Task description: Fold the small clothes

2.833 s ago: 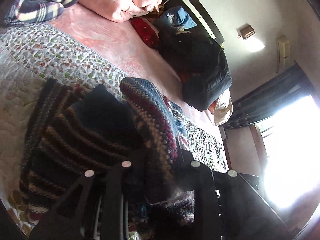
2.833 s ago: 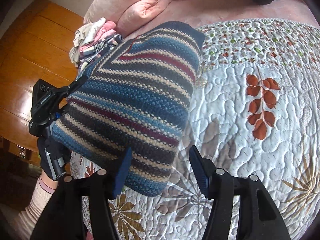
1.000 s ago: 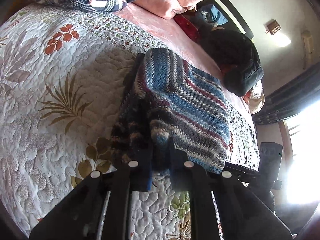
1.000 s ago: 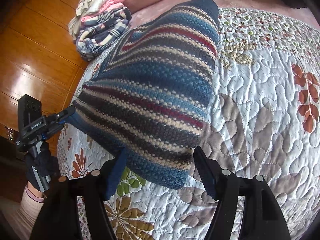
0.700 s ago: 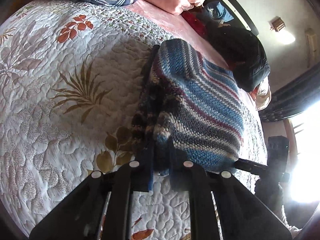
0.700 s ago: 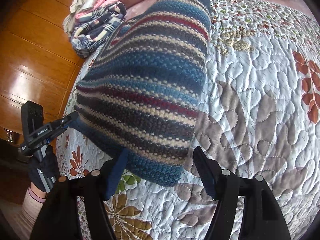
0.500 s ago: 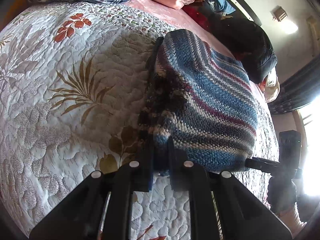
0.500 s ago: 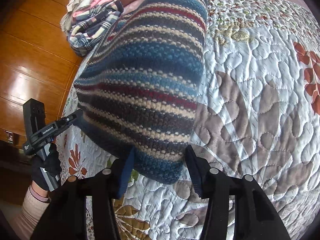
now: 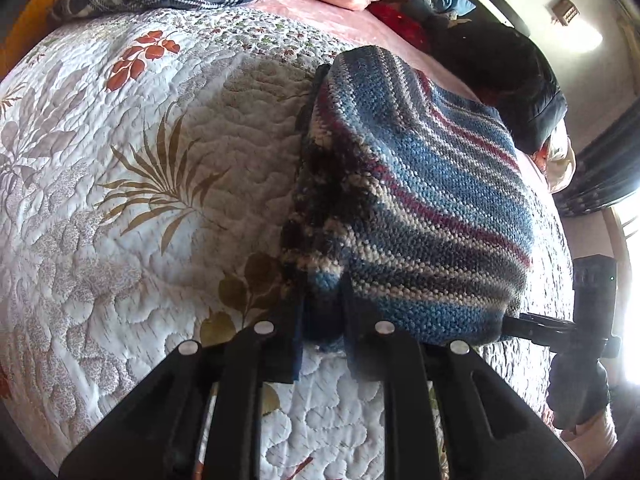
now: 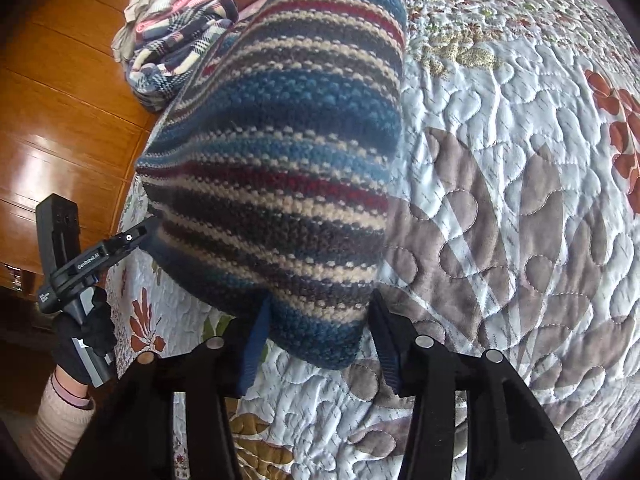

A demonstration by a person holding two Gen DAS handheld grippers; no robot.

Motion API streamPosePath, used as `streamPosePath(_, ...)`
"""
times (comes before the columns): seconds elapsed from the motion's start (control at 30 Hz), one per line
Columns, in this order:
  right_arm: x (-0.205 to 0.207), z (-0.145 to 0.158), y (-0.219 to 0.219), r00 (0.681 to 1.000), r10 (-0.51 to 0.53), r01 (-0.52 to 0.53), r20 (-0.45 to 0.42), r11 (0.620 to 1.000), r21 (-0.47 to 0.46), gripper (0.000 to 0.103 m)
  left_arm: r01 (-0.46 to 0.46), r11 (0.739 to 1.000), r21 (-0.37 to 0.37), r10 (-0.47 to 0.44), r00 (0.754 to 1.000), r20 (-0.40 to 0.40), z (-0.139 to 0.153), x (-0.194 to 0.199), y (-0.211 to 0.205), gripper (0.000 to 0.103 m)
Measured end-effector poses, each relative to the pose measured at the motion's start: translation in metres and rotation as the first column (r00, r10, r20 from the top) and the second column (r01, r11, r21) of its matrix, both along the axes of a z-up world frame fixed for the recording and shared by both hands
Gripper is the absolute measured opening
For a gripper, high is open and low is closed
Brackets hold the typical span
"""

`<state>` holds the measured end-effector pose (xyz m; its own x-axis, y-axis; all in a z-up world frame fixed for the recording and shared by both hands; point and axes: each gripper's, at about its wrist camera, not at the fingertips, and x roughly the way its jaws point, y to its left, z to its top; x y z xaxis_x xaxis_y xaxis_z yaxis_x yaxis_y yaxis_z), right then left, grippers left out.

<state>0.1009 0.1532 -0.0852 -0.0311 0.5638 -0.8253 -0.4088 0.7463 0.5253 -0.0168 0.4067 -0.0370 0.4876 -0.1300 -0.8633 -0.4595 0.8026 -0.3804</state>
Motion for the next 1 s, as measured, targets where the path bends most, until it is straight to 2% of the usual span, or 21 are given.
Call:
streamPosePath(0.03,0.002,0.004,-0.001,1.0,0.004,-0.004,0.006,1.0,-0.002,0.054,-0.014,1.0,0.0,0.014,1.0,-0.002,0.005,-0.001,0.002,0.041)
streamPosePath(0.07,0.002,0.009,-0.002,1.0,0.008,-0.008,0.021,1.0,-0.002,0.055,-0.018,1.0,-0.002,0.018,1.0,0.009,0.011,-0.002,0.004,0.048)
streamPosePath(0.13,0.004,0.02,-0.004,0.998,0.017,-0.017,0.055,1.0,0.001,0.06,-0.016,1.0,-0.013,0.016,0.999,0.043,0.024,-0.002,0.01,0.05)
streamPosePath(0.23,0.013,0.035,-0.008,0.997,0.009,-0.012,0.079,1.0,0.029,0.066,-0.005,1.0,-0.012,0.006,0.996,0.085,0.042,0.008,0.02,0.071)
streamPosePath(0.33,0.027,0.045,-0.009,0.996,-0.017,0.012,0.085,0.998,0.057,0.07,0.016,0.999,-0.044,-0.011,0.995,0.102,0.047,0.031,0.029,0.078)
streamPosePath(0.57,0.06,0.042,-0.004,0.998,-0.052,0.047,0.038,0.992,0.113,0.073,0.062,0.986,-0.153,-0.056,0.998,0.04,0.014,0.094,0.055,0.08)
streamPosePath(0.77,0.078,0.028,0.002,0.997,-0.072,0.073,-0.012,0.984,0.161,0.074,0.11,0.974,-0.197,-0.11,0.994,0.009,-0.02,0.117,0.063,0.079)
streamPosePath(0.83,0.083,0.022,0.003,0.997,-0.076,0.08,-0.029,0.982,0.171,0.077,0.125,0.968,-0.216,-0.125,0.992,0.016,-0.027,0.121,0.062,0.079)
streamPosePath(0.93,0.089,0.015,0.008,0.996,-0.074,0.082,-0.05,0.978,0.192,0.083,0.16,0.945,-0.285,-0.152,0.987,0.05,-0.036,0.128,0.059,0.079)
streamPosePath(1.0,0.093,0.009,0.013,0.995,-0.068,0.081,-0.071,0.974,0.211,0.086,0.176,0.942,-0.285,-0.169,0.984,0.05,-0.041,0.133,0.055,0.082)
